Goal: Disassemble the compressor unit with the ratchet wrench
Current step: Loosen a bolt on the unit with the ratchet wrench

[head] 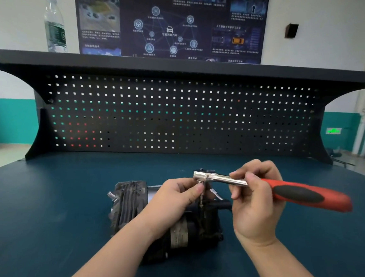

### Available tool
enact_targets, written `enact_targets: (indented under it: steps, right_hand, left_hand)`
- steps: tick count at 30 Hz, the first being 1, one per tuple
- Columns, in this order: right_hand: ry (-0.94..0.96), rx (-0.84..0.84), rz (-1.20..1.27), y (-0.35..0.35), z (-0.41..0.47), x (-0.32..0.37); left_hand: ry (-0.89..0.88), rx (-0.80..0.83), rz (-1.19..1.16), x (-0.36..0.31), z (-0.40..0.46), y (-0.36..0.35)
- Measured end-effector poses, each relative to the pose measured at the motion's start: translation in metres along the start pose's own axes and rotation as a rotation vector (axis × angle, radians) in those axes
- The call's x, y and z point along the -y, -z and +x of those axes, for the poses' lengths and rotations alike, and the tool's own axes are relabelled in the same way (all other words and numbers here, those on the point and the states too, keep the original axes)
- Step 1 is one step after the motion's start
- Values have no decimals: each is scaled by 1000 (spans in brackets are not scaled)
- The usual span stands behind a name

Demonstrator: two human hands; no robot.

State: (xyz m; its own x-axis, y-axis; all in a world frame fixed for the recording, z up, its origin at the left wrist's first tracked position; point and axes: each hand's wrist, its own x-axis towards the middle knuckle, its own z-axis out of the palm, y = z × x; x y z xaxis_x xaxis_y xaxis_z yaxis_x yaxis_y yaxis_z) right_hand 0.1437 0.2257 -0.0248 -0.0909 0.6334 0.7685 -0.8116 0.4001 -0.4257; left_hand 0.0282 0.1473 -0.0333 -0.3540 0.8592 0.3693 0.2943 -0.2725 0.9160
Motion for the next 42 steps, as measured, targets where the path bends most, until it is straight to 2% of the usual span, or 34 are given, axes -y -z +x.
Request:
enact_targets:
  steps: [2,4,6,8,10,12,15,18,21,23,24,26,28,30,32,34,39,42]
  right_hand:
    - [246,79,-256,-6,-8,1]
    - [513,293,-489,-15,-17,-4]
    - [643,481,-629,-21,-22,-6]
    - [685,517,-635,-16,-15,-5]
    - [618,409,-545,-2,-4,-1]
    - [457,270,-435,10,5,2]
    - [71,33,-122,9,10,1]
    - [-275,-216,211,7,14,-5]
    - [-356,-287,295,6,15,-8]
    - [-251,-229,222,4,9,-7]
    - [-133,-155,104,1,3,-4]
    - [231,82,-283,-4,-9,-4]
    - [537,365,-538,-12,-21,-12]
    - [619,462,-589,-18,-22,-12]
    - [542,374,-476,-10,-13,-7]
    - [376,250,-352,3,-1,0]
    - [-237,-67,138,8,17,-2]
    - [-354,-168,287,7,16,-5]
  left_hand:
    - [-24,-39,23,0,1,-3]
    - [-8,-25,-35,1,2,-4]
    - [42,9,-102,-3,1,-5]
    - [30,6,-77,-3,0,-4]
    - [-12,-38,-5,0,-1,-4]
    - [-10,-92,36,3,0,-5]
    - [-25,-134,41,6,2,-3]
    - [-18,-90,-31,6,2,-1]
    - [5,-23,-75,3,2,-1]
    - [-7,-52,-61,0,1,-2]
    - [-16,-79,-45,-1,1,-4]
    - [-24,-105,-30,0,1,-6]
    - [-25,-114,-32,0,-1,-8]
    - [-28,-127,-19,0,-2,-7]
    - [-51,-123,-25,-1,-2,-8]
    - [-66,-137,-4,1,-2,-8]
    - [-73,-173,4,4,1,-7]
    - [-36,-77,-18,1,-1,-4]
